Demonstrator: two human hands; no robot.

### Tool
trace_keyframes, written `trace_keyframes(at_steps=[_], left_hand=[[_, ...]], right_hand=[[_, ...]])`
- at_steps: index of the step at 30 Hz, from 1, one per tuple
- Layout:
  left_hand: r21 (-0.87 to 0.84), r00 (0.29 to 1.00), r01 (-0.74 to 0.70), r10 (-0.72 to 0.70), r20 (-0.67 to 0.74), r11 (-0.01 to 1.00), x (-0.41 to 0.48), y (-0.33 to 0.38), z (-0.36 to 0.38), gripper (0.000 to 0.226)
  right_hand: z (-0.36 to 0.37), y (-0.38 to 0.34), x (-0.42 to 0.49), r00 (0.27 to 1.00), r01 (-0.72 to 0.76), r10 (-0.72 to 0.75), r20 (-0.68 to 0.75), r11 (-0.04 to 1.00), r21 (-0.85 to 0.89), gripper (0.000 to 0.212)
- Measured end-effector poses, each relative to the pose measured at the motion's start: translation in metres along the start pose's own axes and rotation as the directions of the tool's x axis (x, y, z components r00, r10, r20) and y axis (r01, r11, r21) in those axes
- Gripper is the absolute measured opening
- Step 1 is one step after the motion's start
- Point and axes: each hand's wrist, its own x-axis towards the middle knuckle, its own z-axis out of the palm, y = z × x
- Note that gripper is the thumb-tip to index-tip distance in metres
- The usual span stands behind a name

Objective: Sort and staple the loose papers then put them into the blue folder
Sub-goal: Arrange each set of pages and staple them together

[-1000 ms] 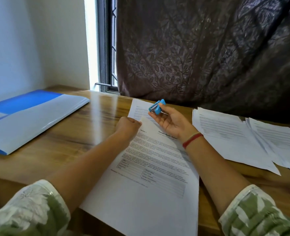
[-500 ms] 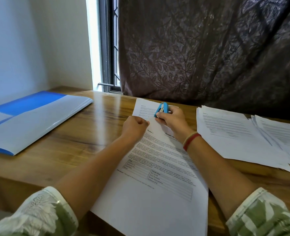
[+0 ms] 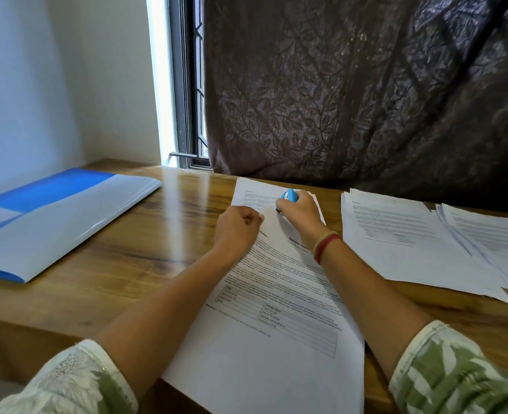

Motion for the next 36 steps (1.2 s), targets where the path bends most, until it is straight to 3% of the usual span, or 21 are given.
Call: trace_keyframes(at_steps=[7, 12, 15, 20, 30, 36], left_hand=[[0.004, 0.999, 0.03, -0.03, 0.011, 1.0, -0.001, 0.001, -0.002, 0.02], [0.016, 0.999, 0.045, -0.045, 0.015, 0.999, -0.003, 0.002, -0.002, 0.021], [0.005, 0.998, 0.064, -0.064, 0.01, 0.998, -0.002, 0.003, -0.001, 0.019], [0.016, 0.998, 0.058, -0.059, 0.021, 0.998, -0.002, 0.005, -0.001, 0.02], [-0.024, 0.997, 0.055, -0.053, 0.048, 0.998, 0.0, 0.003, -0.001, 0.021], [-0.04, 0.997, 0.054, -0.051, 0.065, 0.998, 0.002, 0.0, 0.0, 0.02]], right_hand=[[0.004, -0.013, 0.003, 0.999, -0.027, 0.024, 0.04, 0.997, 0.078, 0.008], [0.011, -0.008, 0.006, 1.0, 0.013, -0.012, 0.026, 0.999, -0.044, 0.023], [0.01, -0.007, 0.006, 0.999, 0.035, -0.034, 0.018, 0.998, -0.053, 0.015], [0.016, -0.008, 0.007, 0.998, 0.058, -0.055, 0.027, 0.992, -0.115, 0.028], [0.007, -0.016, 0.016, 0.977, 0.135, -0.128, 0.168, 0.99, -0.031, 0.015], [0.01, -0.012, 0.018, 0.97, 0.109, -0.106, 0.217, 0.994, -0.004, 0.012]])
